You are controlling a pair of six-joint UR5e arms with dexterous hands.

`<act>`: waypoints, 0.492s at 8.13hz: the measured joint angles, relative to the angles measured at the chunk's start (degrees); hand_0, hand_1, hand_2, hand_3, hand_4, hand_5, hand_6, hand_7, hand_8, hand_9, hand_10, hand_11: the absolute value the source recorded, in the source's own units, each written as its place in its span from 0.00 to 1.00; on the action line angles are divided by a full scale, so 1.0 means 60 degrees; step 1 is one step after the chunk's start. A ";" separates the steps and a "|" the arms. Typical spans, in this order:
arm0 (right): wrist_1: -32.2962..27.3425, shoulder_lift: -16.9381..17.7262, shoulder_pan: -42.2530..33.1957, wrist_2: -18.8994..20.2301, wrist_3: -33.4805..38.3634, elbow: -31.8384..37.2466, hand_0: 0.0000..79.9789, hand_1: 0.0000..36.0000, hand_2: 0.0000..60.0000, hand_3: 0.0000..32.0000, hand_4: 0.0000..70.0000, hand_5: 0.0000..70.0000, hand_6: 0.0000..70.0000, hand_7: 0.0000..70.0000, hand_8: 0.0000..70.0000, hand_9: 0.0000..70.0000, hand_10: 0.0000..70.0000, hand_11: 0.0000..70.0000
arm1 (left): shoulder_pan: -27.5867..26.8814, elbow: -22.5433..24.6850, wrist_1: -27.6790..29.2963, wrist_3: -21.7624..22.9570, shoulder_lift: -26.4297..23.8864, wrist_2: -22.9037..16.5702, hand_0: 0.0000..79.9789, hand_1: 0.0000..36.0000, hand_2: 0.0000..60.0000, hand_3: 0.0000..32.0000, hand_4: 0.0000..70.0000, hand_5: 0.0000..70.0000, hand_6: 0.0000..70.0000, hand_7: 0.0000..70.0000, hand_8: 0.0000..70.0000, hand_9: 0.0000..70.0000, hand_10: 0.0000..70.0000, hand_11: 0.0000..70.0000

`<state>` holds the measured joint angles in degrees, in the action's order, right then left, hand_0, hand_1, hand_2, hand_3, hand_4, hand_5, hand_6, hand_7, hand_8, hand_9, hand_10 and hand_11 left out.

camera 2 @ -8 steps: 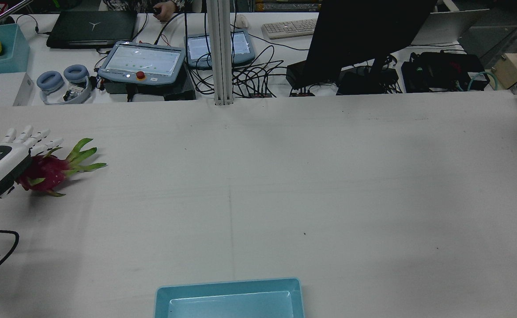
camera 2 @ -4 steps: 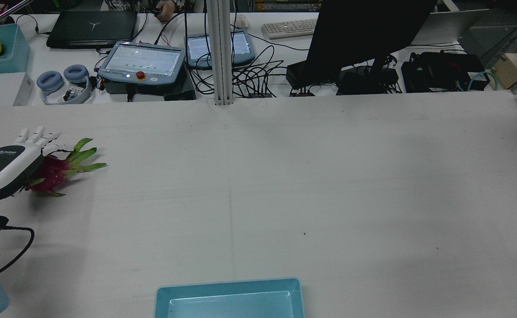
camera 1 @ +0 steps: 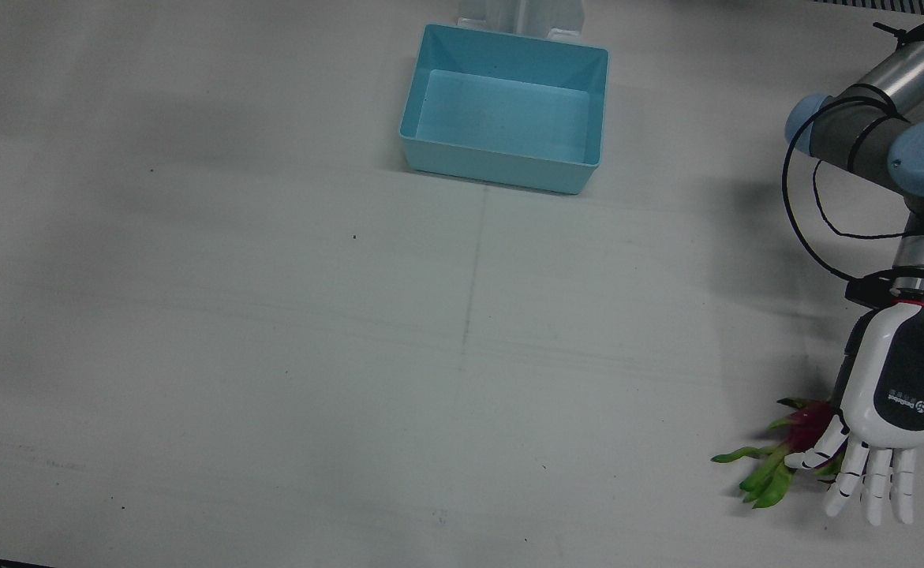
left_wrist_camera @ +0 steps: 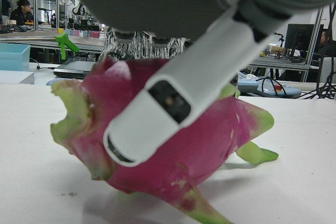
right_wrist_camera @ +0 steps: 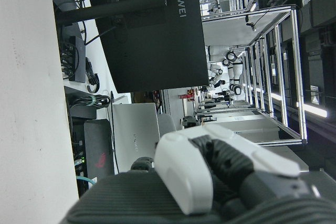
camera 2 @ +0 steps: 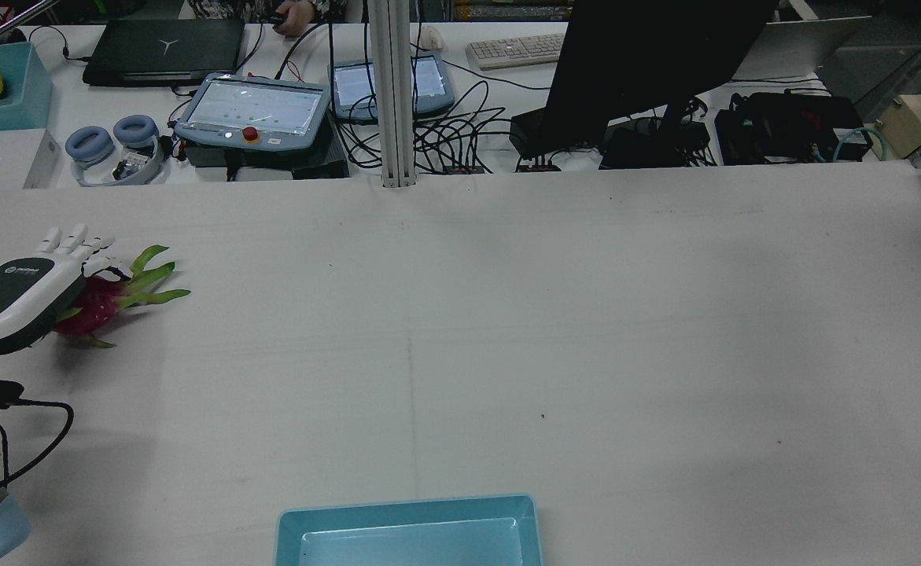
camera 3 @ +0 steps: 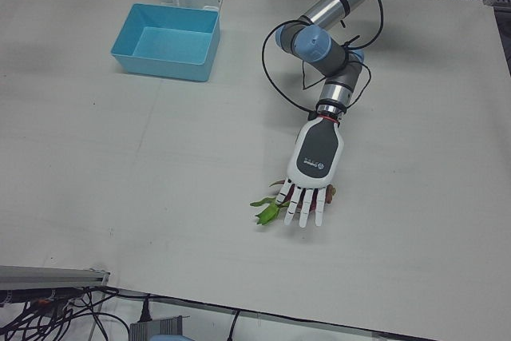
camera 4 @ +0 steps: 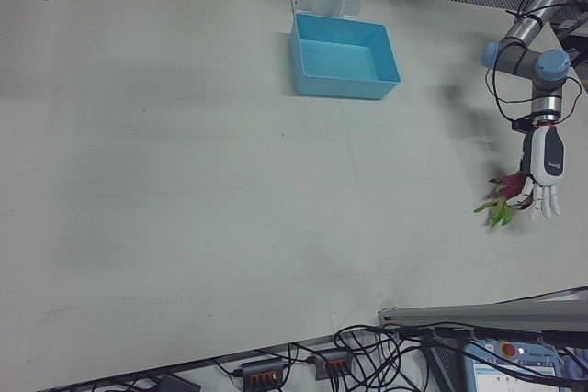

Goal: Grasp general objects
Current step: 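Close the left hand's fingers around the pink dragon fruit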

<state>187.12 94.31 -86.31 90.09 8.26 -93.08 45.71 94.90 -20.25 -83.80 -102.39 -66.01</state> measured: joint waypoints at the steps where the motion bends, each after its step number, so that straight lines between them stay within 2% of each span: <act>1: 0.0000 0.0000 0.0000 0.0000 0.0000 0.0000 0.00 0.00 0.00 0.00 0.00 0.00 0.00 0.00 0.00 0.00 0.00 0.00 | 0.0000 -0.0125 0.0017 -0.0005 -0.0076 0.0000 1.00 1.00 1.00 0.28 0.00 0.47 0.00 0.21 0.00 0.02 0.00 0.00; 2: 0.0000 0.0000 0.0000 0.0000 0.0000 0.0000 0.00 0.00 0.00 0.00 0.00 0.00 0.00 0.00 0.00 0.00 0.00 0.00 | -0.0001 -0.0228 0.0046 -0.0007 -0.0128 0.0000 1.00 1.00 1.00 0.23 0.00 0.60 0.00 0.28 0.00 0.04 0.00 0.00; 3: 0.0000 0.0000 0.0000 0.0000 0.0000 0.0000 0.00 0.00 0.00 0.00 0.00 0.00 0.00 0.00 0.00 0.00 0.00 0.00 | -0.0001 -0.0360 0.0125 -0.0008 -0.0156 0.0000 1.00 1.00 1.00 0.12 0.00 0.87 0.00 0.41 0.00 0.06 0.00 0.00; 4: 0.0000 0.0000 0.0000 0.0000 0.0000 0.0000 0.00 0.00 0.00 0.00 0.00 0.00 0.00 0.00 0.00 0.00 0.00 0.00 | 0.0000 -0.0514 0.0199 -0.0009 -0.0202 0.0000 1.00 1.00 1.00 0.06 0.00 1.00 0.00 0.45 0.00 0.07 0.00 0.00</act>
<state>187.12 94.31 -86.31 90.09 8.26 -93.08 45.70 91.82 -19.06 -83.85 -103.60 -66.00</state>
